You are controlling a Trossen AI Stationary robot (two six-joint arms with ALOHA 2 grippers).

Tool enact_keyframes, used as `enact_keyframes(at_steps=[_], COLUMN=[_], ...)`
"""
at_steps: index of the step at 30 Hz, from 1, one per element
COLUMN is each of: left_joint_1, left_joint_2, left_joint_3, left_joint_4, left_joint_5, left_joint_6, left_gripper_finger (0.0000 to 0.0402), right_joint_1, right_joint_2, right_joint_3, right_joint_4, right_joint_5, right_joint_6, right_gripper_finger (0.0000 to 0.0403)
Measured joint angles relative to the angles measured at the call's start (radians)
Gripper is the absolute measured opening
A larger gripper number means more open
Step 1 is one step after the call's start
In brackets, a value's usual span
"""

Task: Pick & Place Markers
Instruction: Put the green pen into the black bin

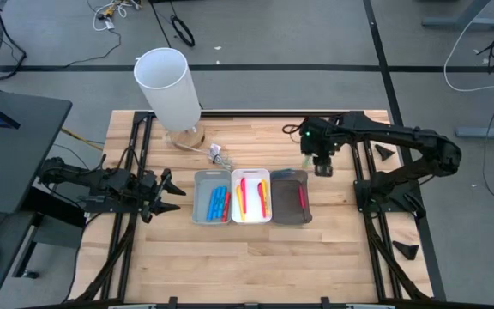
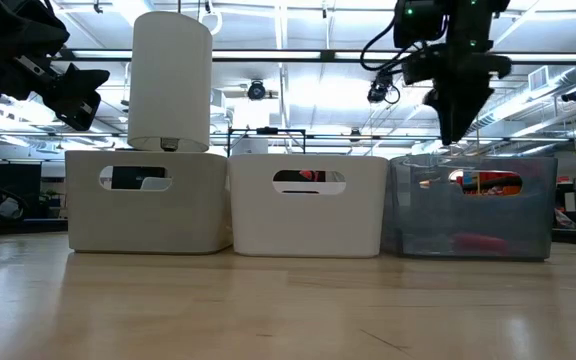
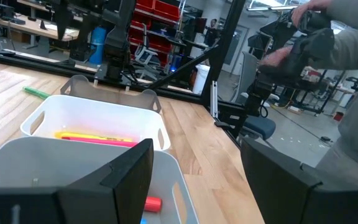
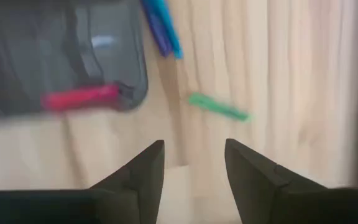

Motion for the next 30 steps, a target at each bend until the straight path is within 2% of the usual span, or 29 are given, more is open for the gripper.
enact_keyframes(at_steps=[6, 12, 15, 18, 30], left_joint_1=[0.000, 0.000, 0.000, 0.000, 0.000], left_joint_2=[0.000, 0.000, 0.000, 0.000, 0.000], left_joint_3=[0.000, 0.000, 0.000, 0.000, 0.000], left_joint_4=[0.000, 0.000, 0.000, 0.000, 0.000], left_joint_5=[0.000, 0.000, 0.000, 0.000, 0.000], left_joint_6=[0.000, 0.000, 0.000, 0.000, 0.000], left_gripper_finger=[0.0248, 0.0248, 0.0248, 0.0248, 0.0248], right_joint_1=[-0.030, -0.073, -0.106, -0.134, -0.212], right_joint_2=[0.000, 0.026, 0.062, 0.112, 0.268], right_joint_3=[0.000, 0.001, 0.001, 0.001, 0.001], right_joint_4=[0.027, 0.045, 0.045, 0.046, 0.181], right_joint_5=[0.029, 0.073, 0.104, 0.129, 0.128], right_joint_6=[-0.564, -0.922, -0.999, -1.009, -1.106], right_gripper_finger=[0.0168, 0.0168, 0.0168, 0.0168, 0.0168])
